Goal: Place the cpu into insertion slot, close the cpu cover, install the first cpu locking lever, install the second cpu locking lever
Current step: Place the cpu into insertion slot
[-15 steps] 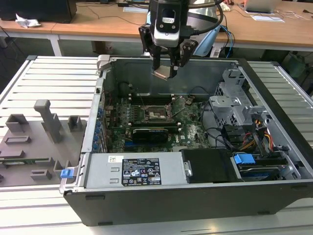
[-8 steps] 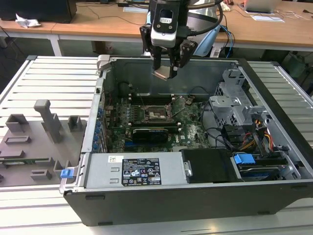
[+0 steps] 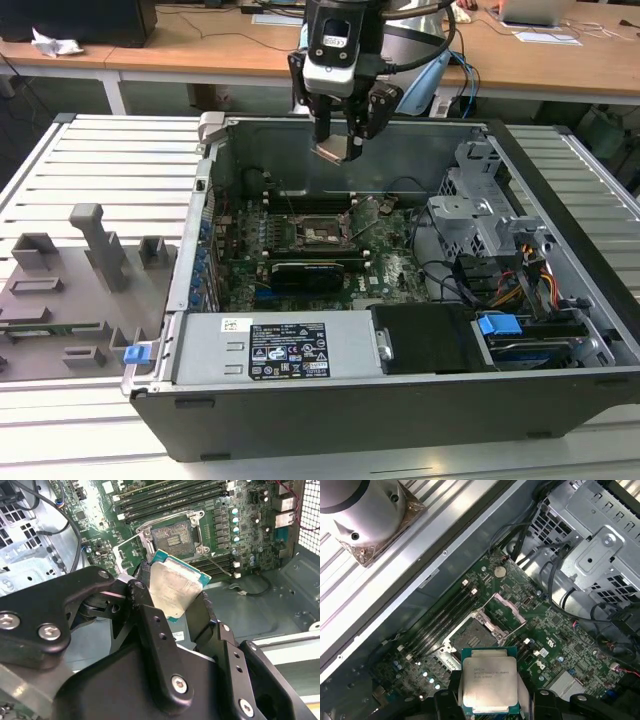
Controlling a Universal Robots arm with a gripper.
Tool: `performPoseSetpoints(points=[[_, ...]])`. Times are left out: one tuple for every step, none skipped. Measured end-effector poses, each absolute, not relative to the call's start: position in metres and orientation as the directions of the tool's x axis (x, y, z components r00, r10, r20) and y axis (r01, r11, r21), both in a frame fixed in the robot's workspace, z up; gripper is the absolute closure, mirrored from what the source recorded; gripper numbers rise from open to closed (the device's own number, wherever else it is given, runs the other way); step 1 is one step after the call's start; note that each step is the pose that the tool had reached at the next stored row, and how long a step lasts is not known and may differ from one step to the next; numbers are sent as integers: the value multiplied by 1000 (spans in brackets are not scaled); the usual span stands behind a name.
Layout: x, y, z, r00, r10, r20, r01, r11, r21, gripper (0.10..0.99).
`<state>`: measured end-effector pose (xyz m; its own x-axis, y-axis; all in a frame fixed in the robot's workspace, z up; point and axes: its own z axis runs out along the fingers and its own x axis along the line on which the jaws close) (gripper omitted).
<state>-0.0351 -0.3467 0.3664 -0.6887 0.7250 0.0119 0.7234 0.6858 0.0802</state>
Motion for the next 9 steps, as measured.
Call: performPoseSetpoints(points=[[-35, -347, 366, -685, 728, 12, 727, 682, 80, 561], [-35, -347, 366, -681, 733, 12, 731, 678, 80, 561], [-35, -347, 366, -677, 736, 12, 734, 674, 80, 561], [-35, -347, 366, -673, 740, 12, 738, 670, 80, 561], [-35, -347, 366, -669, 743, 12, 742, 666, 80, 561], [-35, -347, 366, -664, 748, 12, 746, 661, 80, 561], [-35, -347, 366, -660, 751, 12, 750, 657, 80, 561], [-35, -347, 366, -656, 755, 12, 753, 653, 80, 561], [-35, -347, 366, -648, 761, 12, 759, 646, 80, 561]])
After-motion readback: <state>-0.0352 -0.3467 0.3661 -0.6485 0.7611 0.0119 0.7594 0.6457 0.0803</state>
